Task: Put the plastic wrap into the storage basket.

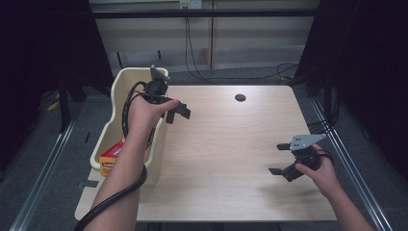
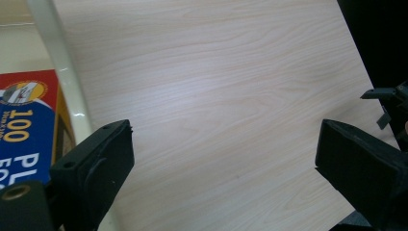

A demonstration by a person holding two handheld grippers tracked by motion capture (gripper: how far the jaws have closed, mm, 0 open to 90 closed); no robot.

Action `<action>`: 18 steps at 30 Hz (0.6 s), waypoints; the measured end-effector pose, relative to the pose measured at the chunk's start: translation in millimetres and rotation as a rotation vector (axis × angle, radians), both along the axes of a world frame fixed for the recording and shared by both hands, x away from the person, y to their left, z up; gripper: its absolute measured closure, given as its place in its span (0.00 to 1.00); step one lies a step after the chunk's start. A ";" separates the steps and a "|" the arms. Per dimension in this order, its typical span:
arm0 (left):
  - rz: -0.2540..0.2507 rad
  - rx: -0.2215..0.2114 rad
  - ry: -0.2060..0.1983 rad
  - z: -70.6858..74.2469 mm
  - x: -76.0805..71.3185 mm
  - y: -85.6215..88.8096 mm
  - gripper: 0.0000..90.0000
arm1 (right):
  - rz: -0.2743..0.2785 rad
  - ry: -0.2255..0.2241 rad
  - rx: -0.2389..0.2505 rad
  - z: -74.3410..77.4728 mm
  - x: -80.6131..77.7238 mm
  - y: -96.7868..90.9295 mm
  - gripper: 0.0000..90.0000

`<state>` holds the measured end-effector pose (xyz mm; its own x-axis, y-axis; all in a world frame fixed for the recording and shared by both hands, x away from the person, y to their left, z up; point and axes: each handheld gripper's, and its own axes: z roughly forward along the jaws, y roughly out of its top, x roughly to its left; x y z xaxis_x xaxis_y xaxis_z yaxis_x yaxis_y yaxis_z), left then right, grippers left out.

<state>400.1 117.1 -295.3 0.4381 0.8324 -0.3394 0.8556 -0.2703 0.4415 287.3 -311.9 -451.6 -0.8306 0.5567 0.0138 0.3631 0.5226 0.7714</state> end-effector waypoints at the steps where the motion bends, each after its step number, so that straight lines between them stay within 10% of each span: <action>1: 0.000 0.000 0.000 0.0 0.0 0.0 0.07 | 0.002 -0.001 0.001 -0.1 0.0 0.1 0.04; 18: -0.083 -0.035 0.003 -25.1 -1.4 -26.5 0.05 | 0.000 0.000 -0.004 -1.3 0.3 -0.1 0.04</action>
